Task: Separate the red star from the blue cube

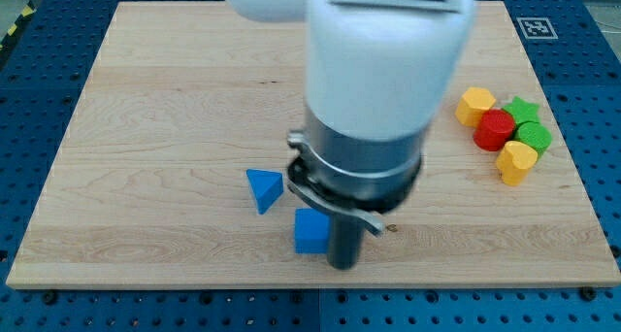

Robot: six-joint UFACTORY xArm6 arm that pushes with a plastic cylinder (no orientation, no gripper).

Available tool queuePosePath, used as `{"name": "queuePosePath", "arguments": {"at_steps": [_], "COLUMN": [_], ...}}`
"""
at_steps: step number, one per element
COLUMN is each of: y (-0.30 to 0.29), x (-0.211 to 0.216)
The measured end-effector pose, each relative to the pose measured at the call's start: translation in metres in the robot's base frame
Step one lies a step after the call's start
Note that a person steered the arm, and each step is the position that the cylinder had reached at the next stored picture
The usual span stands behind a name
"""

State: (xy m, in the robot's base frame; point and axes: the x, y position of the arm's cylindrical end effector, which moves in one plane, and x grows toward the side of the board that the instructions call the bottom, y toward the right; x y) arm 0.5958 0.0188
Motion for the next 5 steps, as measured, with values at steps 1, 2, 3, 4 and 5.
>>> {"name": "queuePosePath", "arguments": {"at_steps": [1,2,3,4,5], "y": [0.009,0.048,0.048,0.003,0.009], "x": [-0.042,-0.055,-0.057,-0.071,-0.101]}}
